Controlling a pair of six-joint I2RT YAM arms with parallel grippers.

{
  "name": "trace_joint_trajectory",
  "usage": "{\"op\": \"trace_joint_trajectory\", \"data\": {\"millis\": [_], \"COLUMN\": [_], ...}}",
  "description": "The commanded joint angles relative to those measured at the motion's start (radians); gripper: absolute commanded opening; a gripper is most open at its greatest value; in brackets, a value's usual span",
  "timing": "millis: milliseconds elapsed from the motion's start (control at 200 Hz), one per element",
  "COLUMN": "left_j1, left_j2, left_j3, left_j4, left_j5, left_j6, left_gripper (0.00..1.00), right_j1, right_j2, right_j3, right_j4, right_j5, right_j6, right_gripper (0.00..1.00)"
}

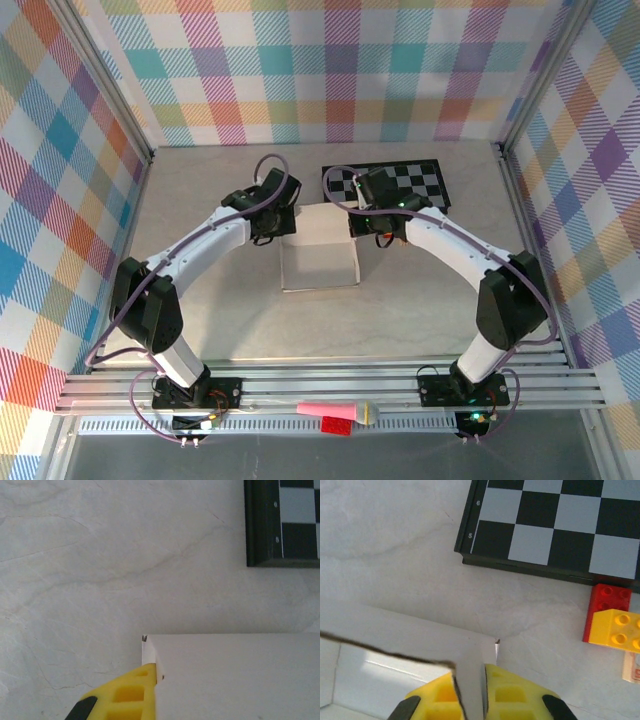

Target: Fold the paper box

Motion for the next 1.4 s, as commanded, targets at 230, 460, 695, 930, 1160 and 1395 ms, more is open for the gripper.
{"op": "trace_joint_trajectory", "data": {"millis": [230, 460, 695, 930, 1160, 1395], "left_j1": [0.136, 0.226, 0.276, 0.278, 0.278, 0.269], "left_j2": [-0.091, -0.061, -0.049, -0.094, -0.119, -0.149], "left_j3": [-0.082, -0.107, -0.166, -0.31, -0.372, -0.437], "left_j4": [0.117, 0.22, 0.404, 0.637, 0.738, 0.756], "left_j5": [0.031, 0.188, 0.283, 0.305, 0.329, 0.374], "left_j6": [0.019, 0.028, 0.026, -0.007, -0.036, -0.078], "left_gripper": [0.02, 0.0, 0.0, 0.0, 0.0, 0.0], "right_j1": [0.09, 0.115, 0.115, 0.119, 0.126, 0.13], "right_j2": [0.186, 0.322, 0.365, 0.328, 0.291, 0.262], "right_j3": [0.219, 0.391, 0.409, 0.259, 0.16, 0.101], "right_j4": [0.039, -0.005, 0.079, 0.262, 0.329, 0.326], "right_j5": [0.033, 0.056, 0.06, 0.025, 0.024, 0.037], "right_j6": [0.157, 0.245, 0.27, 0.261, 0.263, 0.242], "right_gripper": [0.0, 0.0, 0.0, 0.0, 0.0, 0.0]}}
